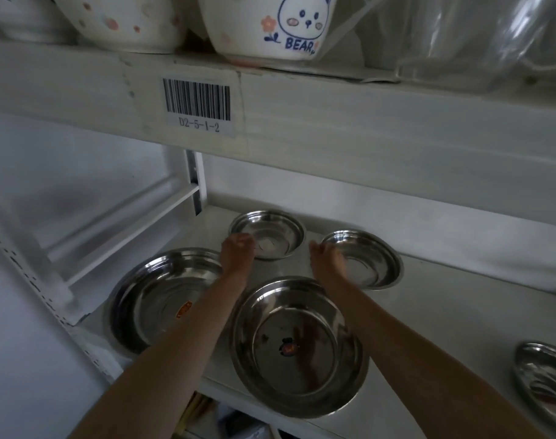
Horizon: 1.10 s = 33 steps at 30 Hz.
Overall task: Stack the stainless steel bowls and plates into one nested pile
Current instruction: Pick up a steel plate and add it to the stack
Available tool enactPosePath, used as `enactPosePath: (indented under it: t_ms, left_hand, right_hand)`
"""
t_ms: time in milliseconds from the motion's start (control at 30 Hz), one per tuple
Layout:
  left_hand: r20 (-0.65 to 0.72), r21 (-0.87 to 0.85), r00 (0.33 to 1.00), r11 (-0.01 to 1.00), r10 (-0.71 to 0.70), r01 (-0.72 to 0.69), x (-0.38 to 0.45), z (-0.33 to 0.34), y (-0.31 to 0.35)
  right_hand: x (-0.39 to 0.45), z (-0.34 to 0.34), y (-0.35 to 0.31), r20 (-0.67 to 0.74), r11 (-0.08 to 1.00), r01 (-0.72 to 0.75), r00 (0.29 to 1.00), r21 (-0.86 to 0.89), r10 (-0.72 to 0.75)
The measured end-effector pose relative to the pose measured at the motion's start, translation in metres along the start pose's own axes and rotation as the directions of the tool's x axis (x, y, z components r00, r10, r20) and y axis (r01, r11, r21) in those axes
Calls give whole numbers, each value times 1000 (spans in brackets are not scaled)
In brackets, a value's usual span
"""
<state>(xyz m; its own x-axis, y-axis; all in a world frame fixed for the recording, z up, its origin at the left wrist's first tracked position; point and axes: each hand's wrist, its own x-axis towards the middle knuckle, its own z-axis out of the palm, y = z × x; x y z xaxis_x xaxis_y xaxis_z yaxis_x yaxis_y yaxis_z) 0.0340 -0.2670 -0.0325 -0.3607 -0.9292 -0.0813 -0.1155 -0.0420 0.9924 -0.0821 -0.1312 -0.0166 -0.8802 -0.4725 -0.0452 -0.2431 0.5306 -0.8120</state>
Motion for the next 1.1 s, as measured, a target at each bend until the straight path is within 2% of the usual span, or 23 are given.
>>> enactPosePath:
  t_ms: [133,300,433,567,767,900,1100]
  left_hand:
    - [-96,211,994,977,50,-29,25,-1,6]
    - [-138,272,989,962,48,-8,65,-12,-3]
    - [-148,302,989,953,23,23,90,-16,-12]
    - [-119,314,993,948,-10,47,103,-14,-15]
    - [-43,431,998,900,-52,66,124,-7,-11]
    - [-16,439,994,893,-104,100,139,-3,-14]
    - [-5,332,977,921,-212,201,150,1,-23]
  right_hand:
    - [25,17,-4,76,996,-89,993,-27,91]
    - [55,37,5,174,985,-125,974,-119,145]
    - [76,56,13,217,983,-182,959,-6,179]
    - [80,65,9,244,946,-303,932,116,269]
    - [96,74,15,253,940,-302,932,156,258]
    - [104,83,17,263,927,-332,923,177,280]
    - [109,90,22,298,874,-414,894,255,336]
